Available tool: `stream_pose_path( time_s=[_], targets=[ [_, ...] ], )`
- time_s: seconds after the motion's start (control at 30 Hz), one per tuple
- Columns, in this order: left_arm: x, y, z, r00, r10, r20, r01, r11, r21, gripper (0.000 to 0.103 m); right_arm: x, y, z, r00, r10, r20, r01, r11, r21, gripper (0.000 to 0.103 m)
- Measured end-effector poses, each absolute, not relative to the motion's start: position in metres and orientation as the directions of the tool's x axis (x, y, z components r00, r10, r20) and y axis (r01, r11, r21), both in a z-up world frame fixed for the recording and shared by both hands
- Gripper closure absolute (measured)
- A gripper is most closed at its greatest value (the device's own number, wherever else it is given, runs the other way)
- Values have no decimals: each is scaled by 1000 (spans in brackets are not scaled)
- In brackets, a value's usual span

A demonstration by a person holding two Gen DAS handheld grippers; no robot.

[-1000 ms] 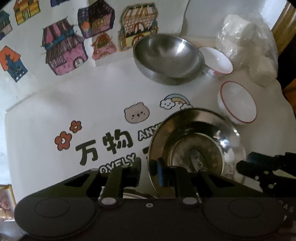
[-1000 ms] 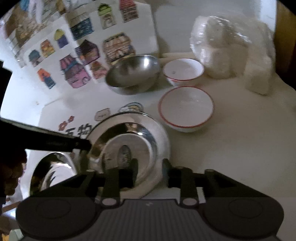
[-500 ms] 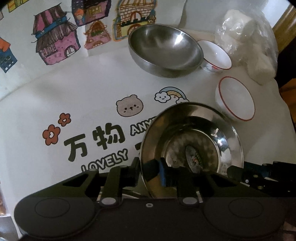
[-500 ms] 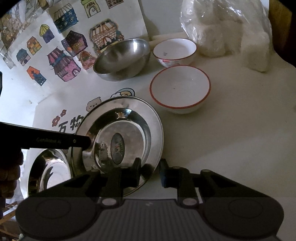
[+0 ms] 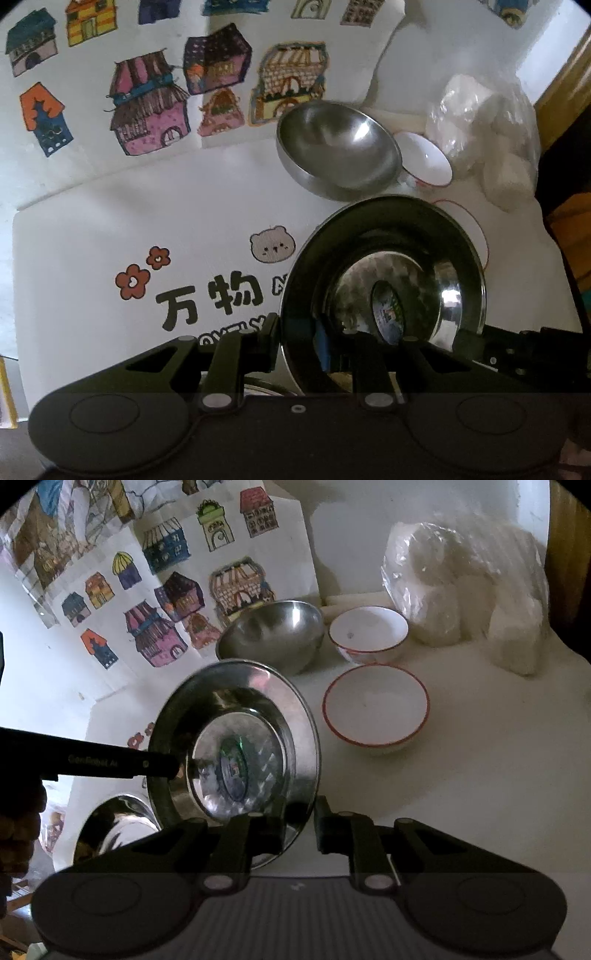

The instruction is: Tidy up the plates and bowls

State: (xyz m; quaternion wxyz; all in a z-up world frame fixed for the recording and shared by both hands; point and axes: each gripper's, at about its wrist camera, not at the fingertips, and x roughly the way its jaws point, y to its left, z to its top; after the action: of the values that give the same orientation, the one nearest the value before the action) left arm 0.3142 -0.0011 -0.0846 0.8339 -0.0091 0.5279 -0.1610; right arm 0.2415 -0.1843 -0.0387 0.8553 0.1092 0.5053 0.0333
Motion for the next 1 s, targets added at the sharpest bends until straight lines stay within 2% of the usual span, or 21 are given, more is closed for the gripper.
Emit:
stream_pose_path(
  time_s=[0.53,1.0],
  targets=[
    [300,20,-60,450,-275,-849,190,959,-210,81,243,-171,-18,524,199,-828,-16,974,224,85],
    [261,81,-62,425,-197,-884,34,979,-202,81,239,-122,-22,419,349,-838,-201,936,289,85]
  ],
)
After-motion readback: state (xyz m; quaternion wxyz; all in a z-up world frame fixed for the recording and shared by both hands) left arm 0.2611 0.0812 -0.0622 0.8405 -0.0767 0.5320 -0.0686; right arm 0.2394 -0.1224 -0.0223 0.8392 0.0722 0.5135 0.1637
